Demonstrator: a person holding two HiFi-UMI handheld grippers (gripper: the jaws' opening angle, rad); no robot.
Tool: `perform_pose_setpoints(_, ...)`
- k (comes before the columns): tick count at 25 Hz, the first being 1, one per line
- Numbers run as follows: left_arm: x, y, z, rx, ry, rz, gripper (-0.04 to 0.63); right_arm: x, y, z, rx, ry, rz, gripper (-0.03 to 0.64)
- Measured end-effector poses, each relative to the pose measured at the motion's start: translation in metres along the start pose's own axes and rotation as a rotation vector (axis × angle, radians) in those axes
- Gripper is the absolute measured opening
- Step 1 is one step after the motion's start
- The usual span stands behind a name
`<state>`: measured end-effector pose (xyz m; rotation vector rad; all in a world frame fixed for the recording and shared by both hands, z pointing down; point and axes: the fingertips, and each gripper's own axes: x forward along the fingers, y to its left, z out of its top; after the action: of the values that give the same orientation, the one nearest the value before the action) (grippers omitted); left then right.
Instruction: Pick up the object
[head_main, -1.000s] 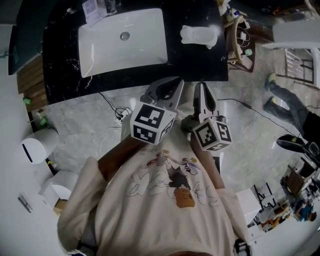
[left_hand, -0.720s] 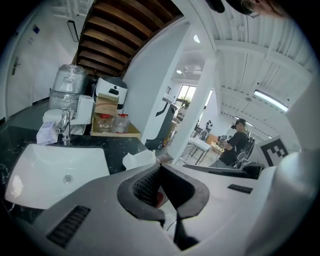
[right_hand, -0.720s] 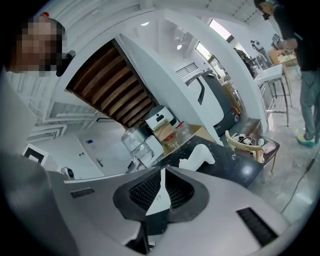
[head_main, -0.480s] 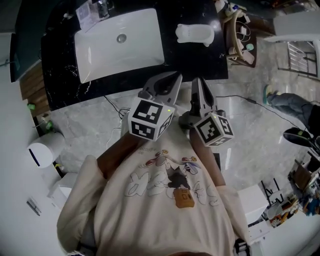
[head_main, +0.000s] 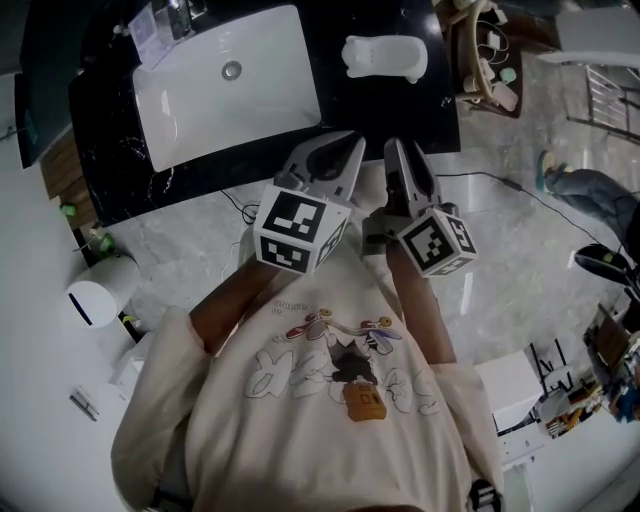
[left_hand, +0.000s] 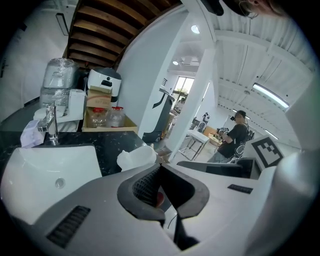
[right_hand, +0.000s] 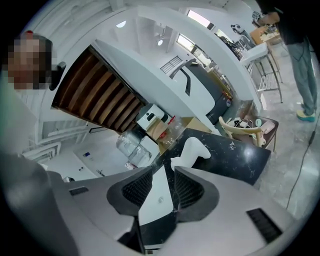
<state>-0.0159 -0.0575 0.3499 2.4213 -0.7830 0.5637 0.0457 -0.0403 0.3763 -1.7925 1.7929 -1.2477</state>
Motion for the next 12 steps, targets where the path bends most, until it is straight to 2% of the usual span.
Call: perform_pose_setpoints(12,0.05,0.012,-0.006,-0.018,0.051,0.005,0.003,0.055,-0.055,0.006,0.19,0.0,0.006,0.195)
